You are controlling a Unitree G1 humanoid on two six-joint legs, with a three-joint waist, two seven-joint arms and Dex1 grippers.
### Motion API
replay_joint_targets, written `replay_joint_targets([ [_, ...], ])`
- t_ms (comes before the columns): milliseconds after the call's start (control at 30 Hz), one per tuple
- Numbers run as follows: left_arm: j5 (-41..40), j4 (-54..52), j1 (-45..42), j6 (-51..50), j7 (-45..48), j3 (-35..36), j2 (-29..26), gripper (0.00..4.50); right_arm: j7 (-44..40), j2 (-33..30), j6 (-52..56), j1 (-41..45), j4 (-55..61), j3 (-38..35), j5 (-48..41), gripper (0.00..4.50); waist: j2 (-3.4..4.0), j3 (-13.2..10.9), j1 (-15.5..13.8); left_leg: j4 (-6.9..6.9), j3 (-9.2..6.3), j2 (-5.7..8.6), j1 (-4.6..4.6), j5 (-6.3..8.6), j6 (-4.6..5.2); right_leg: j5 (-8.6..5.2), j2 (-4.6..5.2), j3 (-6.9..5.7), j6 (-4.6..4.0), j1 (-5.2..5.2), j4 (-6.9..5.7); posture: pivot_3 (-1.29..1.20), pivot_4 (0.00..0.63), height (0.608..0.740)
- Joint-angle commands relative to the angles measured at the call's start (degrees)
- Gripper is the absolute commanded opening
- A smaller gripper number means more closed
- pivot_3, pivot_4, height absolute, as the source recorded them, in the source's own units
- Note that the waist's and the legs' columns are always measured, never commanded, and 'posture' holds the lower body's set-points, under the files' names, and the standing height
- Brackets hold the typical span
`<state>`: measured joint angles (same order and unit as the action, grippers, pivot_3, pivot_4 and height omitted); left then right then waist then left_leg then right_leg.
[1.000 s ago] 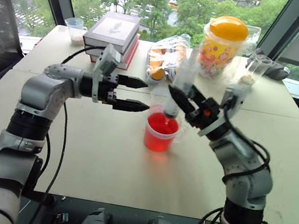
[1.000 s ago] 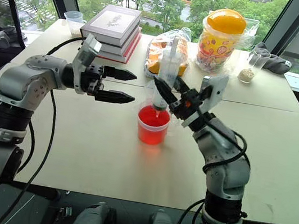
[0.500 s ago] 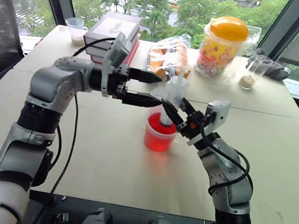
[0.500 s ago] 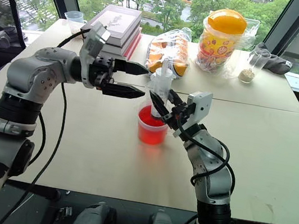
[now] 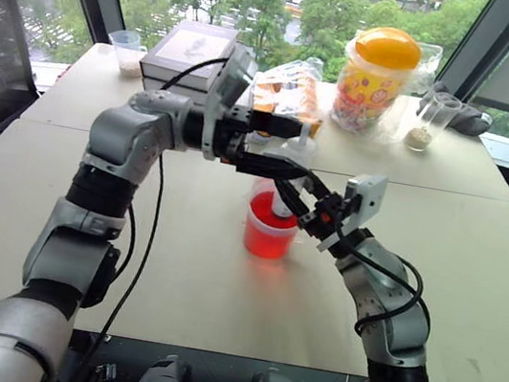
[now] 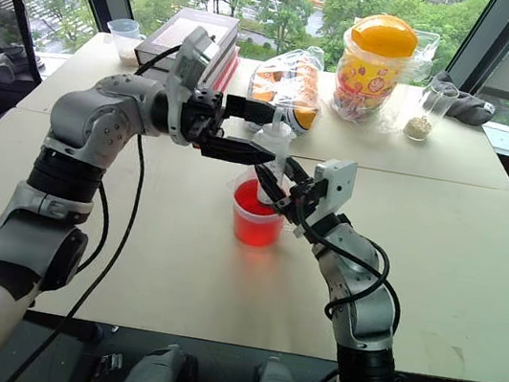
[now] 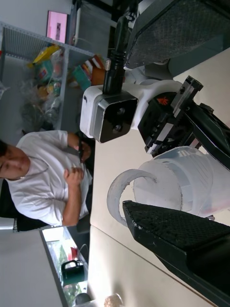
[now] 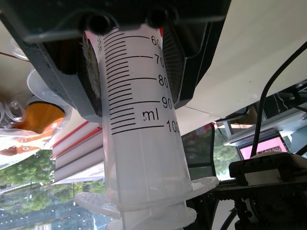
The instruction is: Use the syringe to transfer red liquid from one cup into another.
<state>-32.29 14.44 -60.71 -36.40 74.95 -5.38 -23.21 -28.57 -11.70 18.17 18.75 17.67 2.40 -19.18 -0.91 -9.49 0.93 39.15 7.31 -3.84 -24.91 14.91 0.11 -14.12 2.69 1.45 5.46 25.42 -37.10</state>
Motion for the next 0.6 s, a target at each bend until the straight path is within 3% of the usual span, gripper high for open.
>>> replay_joint_targets([
  [33, 0.37, 0.55, -2.22, 0.87, 0.17, -0.28, 1.44, 3.98, -0.3, -0.06, -1.34, 1.01, 1.67, 0.53, -0.16, 1.4, 0.0, 0.0, -0.02, 0.0, 0.0, 0.0, 0.0, 0.0, 0.0, 0.0, 0.0, 0.0, 0.0, 0.0, 0.01, 0.0, 0.15, 0.74],
  [67, 0.27, 0.98, -2.5, 0.75, 0.07, -0.1, 1.82, 3.75, -0.29, -0.11, -1.39, 1.1, 1.59, 0.63, -0.09, 1.4, 0.0, 0.0, -0.03, 0.0, 0.0, 0.0, 0.0, 0.0, 0.0, 0.0, 0.0, 0.0, 0.0, 0.0, 0.01, 0.0, 0.15, 0.74],
  [267, 0.6, 1.84, -3.22, 1.2, 0.4, 0.17, 2.38, 0.77, -0.2, -0.18, -1.34, 1.23, 1.39, 0.98, -0.08, 1.4, 0.0, 0.0, 0.09, 0.0, -0.01, 0.0, 0.0, 0.0, 0.0, 0.0, -0.01, 0.0, 0.0, 0.0, 0.0, 0.0, 0.15, 0.74],
  [333, 0.84, 2.1, -3.53, 1.57, 0.44, 0.39, 2.46, 0.02, -0.34, -0.22, -1.0, 1.11, 1.51, 1.13, -0.29, 1.4, 0.0, 0.0, 0.03, -0.01, -0.03, 0.0, 0.0, 0.0, 0.0, 0.0, -0.01, 0.0, 0.0, 0.0, 0.0, 0.0, 0.15, 0.74],
  [600, 1.63, 6.1, -7.32, 4.39, -0.15, 2.87, 2.33, 0.02, -0.58, -0.22, 0.01, 0.76, 1.32, 1.34, -1.03, 1.4, 0.0, 0.0, -0.1, 0.0, -0.01, 0.01, 0.0, 0.0, 0.0, 0.0, 0.0, 0.0, 0.0, -0.01, 0.02, 0.0, 0.15, 0.74],
])
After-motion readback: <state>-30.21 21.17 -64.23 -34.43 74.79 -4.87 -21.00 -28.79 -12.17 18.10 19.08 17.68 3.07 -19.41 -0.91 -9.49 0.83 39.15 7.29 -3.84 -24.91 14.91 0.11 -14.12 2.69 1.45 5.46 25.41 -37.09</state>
